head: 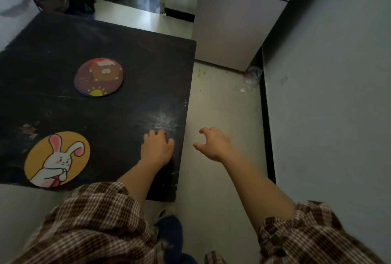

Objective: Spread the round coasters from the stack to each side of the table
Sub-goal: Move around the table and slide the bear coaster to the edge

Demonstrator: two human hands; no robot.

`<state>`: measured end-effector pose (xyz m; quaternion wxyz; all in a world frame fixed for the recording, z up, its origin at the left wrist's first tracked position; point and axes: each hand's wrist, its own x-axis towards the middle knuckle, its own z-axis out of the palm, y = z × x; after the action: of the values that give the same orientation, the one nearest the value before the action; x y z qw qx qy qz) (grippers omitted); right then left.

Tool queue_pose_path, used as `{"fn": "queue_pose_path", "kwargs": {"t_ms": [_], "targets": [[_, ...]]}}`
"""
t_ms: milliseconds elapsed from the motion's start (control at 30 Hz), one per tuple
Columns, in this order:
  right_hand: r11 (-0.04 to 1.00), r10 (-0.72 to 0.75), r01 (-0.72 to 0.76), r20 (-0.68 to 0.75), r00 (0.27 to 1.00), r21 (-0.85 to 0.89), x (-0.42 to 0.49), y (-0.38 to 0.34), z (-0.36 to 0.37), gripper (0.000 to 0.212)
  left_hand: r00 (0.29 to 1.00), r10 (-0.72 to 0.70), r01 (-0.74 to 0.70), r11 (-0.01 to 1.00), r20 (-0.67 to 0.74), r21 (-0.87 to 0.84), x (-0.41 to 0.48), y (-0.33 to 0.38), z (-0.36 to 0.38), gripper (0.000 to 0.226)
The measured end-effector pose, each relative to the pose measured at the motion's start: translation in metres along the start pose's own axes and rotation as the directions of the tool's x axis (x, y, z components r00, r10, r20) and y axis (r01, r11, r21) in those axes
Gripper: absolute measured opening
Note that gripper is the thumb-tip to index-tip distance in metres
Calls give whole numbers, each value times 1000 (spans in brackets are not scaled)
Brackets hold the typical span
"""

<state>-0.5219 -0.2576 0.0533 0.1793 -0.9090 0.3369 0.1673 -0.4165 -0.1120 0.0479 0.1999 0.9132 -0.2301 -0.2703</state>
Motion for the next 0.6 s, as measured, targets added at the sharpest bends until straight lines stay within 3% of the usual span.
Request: {"fn": "queue_pose_path", "kwargs": {"t_ms": [433,600], "targets": [[955,-227,243,109,968,-169,157,-26,-47,51,961,-224,197,966,-162,-165,124,31,-26,43],[921,-302,326,140,943,-211,209,-60,-65,58,921,-344,313,933,-184,-177,149,20,-39,43]]}}
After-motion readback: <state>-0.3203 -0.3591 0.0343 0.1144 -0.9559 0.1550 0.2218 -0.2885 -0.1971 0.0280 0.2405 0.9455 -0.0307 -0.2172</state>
